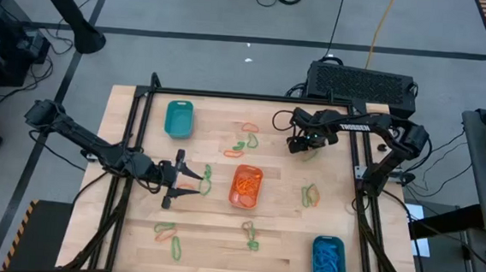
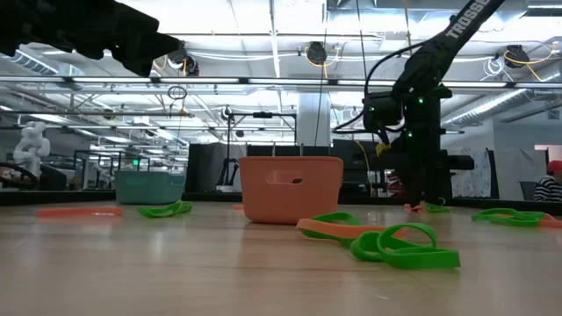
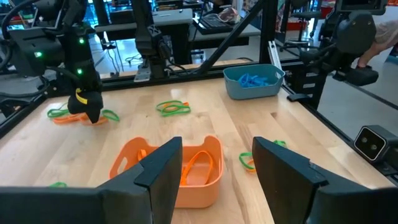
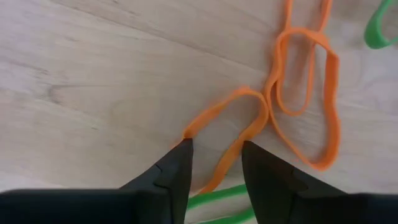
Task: Sort rubber bands into baskets
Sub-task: Put the orange rubber band into the orange bin
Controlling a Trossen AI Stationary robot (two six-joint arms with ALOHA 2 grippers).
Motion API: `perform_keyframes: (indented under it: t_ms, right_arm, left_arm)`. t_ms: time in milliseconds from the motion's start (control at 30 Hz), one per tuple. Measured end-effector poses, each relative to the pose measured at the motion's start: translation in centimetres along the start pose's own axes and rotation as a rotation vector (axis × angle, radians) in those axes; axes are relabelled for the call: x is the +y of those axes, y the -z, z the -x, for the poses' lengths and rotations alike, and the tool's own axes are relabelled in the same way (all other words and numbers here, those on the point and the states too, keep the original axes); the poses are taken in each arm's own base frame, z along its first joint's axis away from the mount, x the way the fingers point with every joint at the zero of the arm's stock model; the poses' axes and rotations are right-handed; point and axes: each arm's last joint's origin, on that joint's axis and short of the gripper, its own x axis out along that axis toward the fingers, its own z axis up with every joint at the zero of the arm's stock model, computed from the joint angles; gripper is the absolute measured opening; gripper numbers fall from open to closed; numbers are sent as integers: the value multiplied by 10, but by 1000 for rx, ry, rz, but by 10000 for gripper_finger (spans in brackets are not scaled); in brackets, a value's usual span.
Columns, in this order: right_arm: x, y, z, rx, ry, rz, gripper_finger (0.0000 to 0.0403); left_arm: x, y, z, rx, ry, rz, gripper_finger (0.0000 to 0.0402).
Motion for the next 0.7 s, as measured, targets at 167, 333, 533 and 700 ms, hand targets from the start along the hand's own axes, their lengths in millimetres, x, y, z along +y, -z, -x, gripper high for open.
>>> perform_keyframes:
  t_ms: [167, 333, 533, 700]
  right_arm:
    - [4, -2, 0, 1, -70, -1, 81]
    - [6, -4, 0, -6, -103, 12, 9]
    - [12, -6, 13, 18, -105, 71, 1]
    - [20, -8, 45, -52, -163, 105, 1]
  left_arm:
    - [0, 0, 0, 0, -1, -2, 203]
    - [0, 0, 0, 0, -3, -3, 203]
    - [0, 0, 0, 0, -3, -8, 203]
    - [0, 0, 0, 1, -3, -8, 203]
